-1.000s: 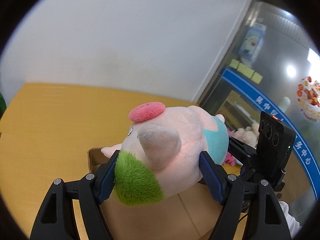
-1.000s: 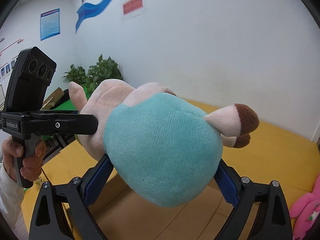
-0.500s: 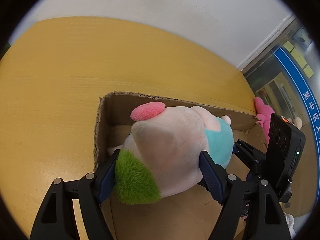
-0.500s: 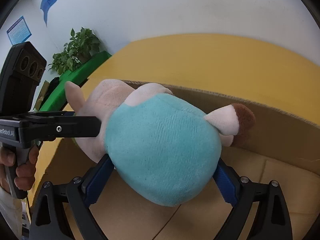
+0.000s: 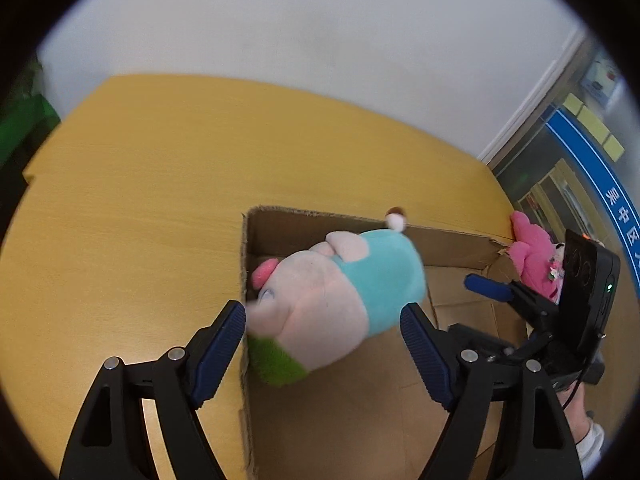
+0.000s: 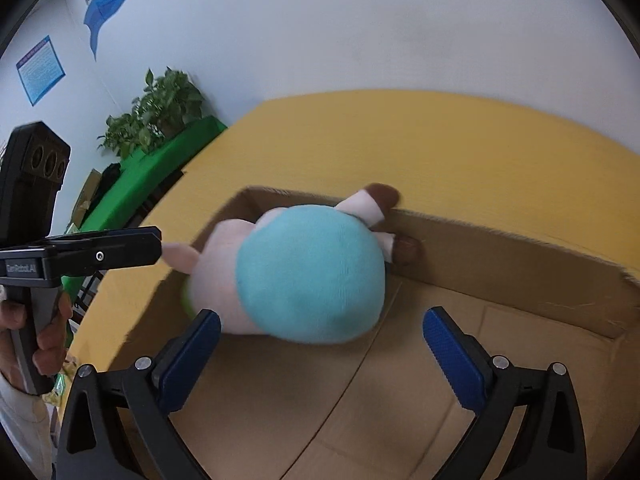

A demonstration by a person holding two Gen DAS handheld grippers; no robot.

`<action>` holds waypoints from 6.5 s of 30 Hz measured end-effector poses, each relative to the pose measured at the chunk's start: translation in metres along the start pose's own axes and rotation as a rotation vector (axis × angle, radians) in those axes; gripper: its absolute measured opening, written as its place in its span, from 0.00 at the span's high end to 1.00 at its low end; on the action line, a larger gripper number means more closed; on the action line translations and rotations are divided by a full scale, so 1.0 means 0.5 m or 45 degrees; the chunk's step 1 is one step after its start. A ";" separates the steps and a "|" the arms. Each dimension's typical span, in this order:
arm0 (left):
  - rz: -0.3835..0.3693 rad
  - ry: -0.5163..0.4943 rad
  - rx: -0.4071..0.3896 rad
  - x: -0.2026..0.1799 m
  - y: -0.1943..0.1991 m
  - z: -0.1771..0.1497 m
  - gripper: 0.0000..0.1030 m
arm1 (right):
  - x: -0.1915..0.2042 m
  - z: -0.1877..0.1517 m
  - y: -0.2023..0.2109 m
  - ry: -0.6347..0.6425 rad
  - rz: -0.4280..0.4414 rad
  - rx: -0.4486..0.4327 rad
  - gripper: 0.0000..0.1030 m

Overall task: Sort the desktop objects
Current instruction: 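Carry the plush pig into the cardboard box and open the left gripper, then move the left gripper to the black UGREEN box and grasp it, then carry the black box into the cardboard box and release it, then move the left gripper to the clear phone case and grasp its rim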

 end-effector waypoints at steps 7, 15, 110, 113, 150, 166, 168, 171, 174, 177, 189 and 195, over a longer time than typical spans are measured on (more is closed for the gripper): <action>0.083 -0.103 -0.235 -0.019 0.174 -0.039 0.22 | 0.104 -0.040 0.221 0.028 -0.019 -0.198 0.00; 0.152 -0.230 -0.450 -0.142 0.294 -0.152 0.21 | 0.192 -0.161 0.336 0.049 -0.226 -0.297 0.00; -0.317 -0.404 -0.295 -0.458 0.351 -0.282 0.44 | 0.295 -0.338 0.498 0.512 -0.211 -0.243 0.11; -0.313 -0.407 -0.382 -0.463 0.386 -0.200 0.44 | 0.314 -0.242 0.533 0.564 -0.198 -0.292 0.11; -0.170 -0.123 0.286 -0.329 -0.325 -0.019 0.45 | -0.168 -0.095 -0.001 0.170 -0.059 0.370 0.12; -0.100 -0.256 -0.095 -0.284 0.064 -0.030 0.44 | -0.051 -0.115 0.211 0.142 -0.191 0.058 0.00; -0.057 -0.255 -0.158 -0.264 0.135 -0.041 0.41 | -0.012 -0.135 0.251 0.142 -0.166 0.007 0.00; -0.007 -0.239 -0.213 -0.233 0.219 -0.079 0.40 | 0.025 -0.173 0.296 0.112 -0.172 -0.053 0.00; 0.064 -0.263 -0.266 -0.206 0.257 -0.124 0.34 | 0.049 -0.228 0.324 0.076 -0.204 -0.086 0.00; 0.097 -0.246 -0.238 -0.184 0.239 -0.180 0.34 | 0.060 -0.289 0.340 0.037 -0.211 -0.088 0.00; 0.079 -0.137 -0.041 -0.081 0.090 -0.381 0.34 | 0.036 -0.417 0.288 -0.113 -0.189 -0.090 0.00; 0.077 -0.147 -0.129 -0.080 0.147 -0.378 0.34 | 0.087 -0.426 0.354 -0.062 -0.174 -0.169 0.00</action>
Point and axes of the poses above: each gripper's, at about its wrist camera, not at the fingertips, and y roughly against the way its jaws point, x to its left, z to its top, the point moved 10 cm from there along -y, roughly the way its jaws point, and after that the axes turned 7 degrees about z, right-handed, at the moved point
